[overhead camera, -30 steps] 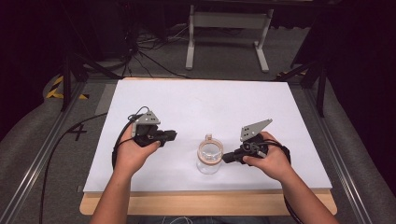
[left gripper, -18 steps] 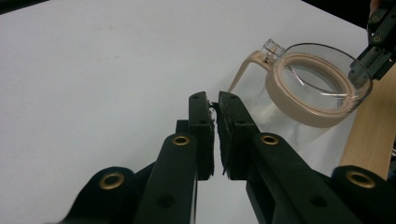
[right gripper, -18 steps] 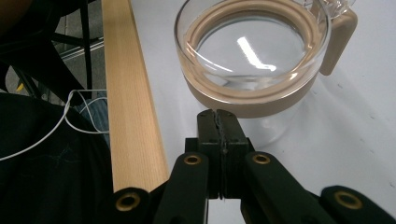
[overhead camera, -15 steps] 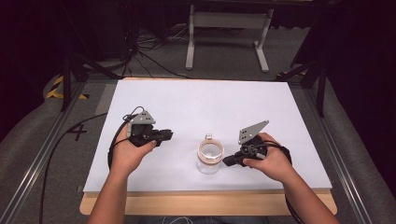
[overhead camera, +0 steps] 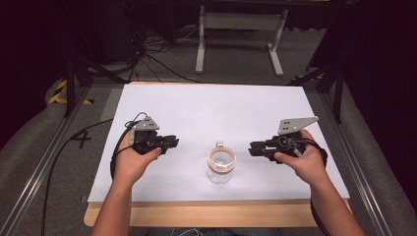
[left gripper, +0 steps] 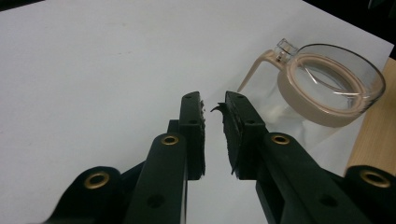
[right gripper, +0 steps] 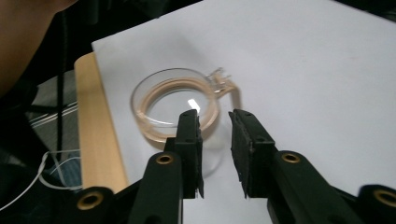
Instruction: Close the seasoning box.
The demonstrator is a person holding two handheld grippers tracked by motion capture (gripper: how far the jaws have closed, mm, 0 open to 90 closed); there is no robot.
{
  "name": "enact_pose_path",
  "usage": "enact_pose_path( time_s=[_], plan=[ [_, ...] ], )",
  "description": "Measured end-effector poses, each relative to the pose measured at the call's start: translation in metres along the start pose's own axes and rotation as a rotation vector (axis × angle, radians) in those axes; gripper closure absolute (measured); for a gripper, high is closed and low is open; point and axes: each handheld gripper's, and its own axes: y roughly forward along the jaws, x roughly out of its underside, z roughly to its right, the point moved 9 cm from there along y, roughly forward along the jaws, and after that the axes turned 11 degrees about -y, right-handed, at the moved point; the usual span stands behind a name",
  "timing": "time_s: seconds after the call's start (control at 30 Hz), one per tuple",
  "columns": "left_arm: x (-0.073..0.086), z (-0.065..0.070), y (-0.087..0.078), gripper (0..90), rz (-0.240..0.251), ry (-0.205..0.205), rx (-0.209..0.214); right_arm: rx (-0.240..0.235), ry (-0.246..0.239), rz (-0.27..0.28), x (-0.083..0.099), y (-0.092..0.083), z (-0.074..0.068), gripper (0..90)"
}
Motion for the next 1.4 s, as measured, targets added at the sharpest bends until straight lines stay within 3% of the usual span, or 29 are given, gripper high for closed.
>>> enact_pose_path(
  time_s=[0.27,0.37,0.53,0.83,1.0,1.1,1.2,1.4],
  plan=[
    [0.005,-0.014,0.001,73.2,-0.001,-0.038,-0.037,0.177,0.059,0.032,0.014,-0.028,0.042,56.3],
    [0.007,-0.022,0.002,72.6,-0.008,-0.025,-0.065,0.231,0.062,0.007,0.026,-0.034,0.057,51.4],
    [0.014,-0.035,0.006,73.0,-0.015,-0.058,-0.076,0.283,0.097,-0.042,0.048,-0.037,0.077,49.5],
    [0.027,-0.054,0.015,71.3,-0.030,-0.091,-0.082,0.331,0.139,-0.092,0.085,-0.030,0.105,44.5],
    [0.033,-0.061,0.019,70.6,-0.030,-0.108,-0.081,0.345,0.138,-0.114,0.104,-0.022,0.116,42.3],
    [0.037,-0.067,0.022,70.3,-0.045,-0.085,-0.101,0.352,0.152,-0.113,0.116,-0.014,0.121,41.8],
    [0.043,-0.070,0.028,69.8,-0.068,-0.081,-0.111,0.369,0.128,-0.142,0.127,-0.005,0.125,41.8],
    [0.050,-0.072,0.036,68.8,-0.094,-0.080,-0.100,0.347,0.120,-0.159,0.137,0.009,0.123,41.5]
  ],
)
